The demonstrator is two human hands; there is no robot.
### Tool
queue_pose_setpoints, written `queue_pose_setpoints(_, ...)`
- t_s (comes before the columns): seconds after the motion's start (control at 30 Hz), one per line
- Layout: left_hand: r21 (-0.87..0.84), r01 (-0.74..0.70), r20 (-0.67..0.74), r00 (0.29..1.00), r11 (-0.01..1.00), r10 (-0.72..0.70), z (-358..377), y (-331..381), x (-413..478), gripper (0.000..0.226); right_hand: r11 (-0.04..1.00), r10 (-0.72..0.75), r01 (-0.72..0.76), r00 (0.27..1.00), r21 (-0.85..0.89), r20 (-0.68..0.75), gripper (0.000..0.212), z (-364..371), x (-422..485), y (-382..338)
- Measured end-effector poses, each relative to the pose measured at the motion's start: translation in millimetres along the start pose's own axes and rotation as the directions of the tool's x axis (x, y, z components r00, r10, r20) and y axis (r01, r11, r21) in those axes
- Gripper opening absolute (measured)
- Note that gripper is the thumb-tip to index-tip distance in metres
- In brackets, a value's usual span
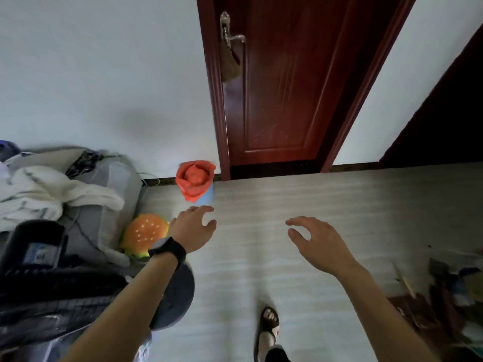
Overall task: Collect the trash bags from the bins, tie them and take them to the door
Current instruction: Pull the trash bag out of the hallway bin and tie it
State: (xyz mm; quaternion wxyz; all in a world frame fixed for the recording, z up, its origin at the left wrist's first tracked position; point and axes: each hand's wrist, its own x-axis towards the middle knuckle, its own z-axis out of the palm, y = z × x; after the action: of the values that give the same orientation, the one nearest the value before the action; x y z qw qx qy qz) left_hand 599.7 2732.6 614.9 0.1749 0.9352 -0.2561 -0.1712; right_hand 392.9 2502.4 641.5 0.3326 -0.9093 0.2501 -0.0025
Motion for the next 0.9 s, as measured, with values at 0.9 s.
queue_pose_setpoints(0.9,0.033,0.144,0.014,0.989,0.989,-0.144,-162,-127,413,0.043,0.998,-0.055,0.057,0.992,-0.013,0.11,0.031,5,496,-147)
